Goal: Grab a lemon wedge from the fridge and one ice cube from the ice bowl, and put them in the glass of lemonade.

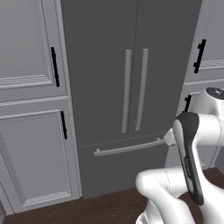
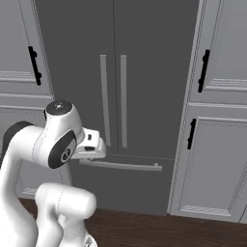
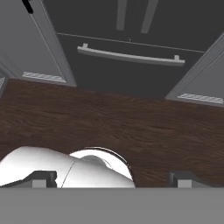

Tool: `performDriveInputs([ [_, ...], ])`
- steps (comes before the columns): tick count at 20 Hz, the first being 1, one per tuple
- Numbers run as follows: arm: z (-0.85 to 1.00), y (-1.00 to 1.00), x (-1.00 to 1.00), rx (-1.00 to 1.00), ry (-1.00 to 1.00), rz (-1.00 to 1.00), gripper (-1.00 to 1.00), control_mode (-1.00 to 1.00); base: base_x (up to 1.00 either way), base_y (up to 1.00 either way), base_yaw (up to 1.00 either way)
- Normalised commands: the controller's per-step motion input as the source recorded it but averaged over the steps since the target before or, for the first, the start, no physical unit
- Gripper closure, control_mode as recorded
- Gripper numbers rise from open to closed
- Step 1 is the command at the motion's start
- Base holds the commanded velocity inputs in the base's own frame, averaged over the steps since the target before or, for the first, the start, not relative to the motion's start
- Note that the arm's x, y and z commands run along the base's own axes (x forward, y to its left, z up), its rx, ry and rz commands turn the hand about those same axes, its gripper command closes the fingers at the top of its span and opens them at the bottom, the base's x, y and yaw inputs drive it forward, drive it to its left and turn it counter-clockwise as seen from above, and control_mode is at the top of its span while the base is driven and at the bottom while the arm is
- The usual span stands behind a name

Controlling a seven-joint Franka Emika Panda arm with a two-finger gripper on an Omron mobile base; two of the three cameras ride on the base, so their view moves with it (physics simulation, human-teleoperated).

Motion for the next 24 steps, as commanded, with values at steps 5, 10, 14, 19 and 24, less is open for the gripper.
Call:
performDriveInputs([
  [5, 0.0, 0.0, 0.25, 0.0, 0.0, 0.0, -1.0, -1.0, 0.0, 0.0, 0.0],
  [10, 0.07, 0.0, 0.07, 0.0, -0.07, 0.0, -1.0, -1.0, 0.0, 0.0, 0.0],
  [14, 0.19, 0.0, 0.18, 0.0, -0.23, 0.0, -1.0, -1.0, 0.0, 0.0, 0.0],
  [19, 0.27, 0.0, 0.13, 0.0, -0.27, 0.0, -1.0, -1.0, 0.0, 0.0, 0.0],
  [24, 0.29, -0.02, 0.11, 0.0, -0.21, 0.0, -1.0, -1.0, 0.0, 0.0, 0.0],
])
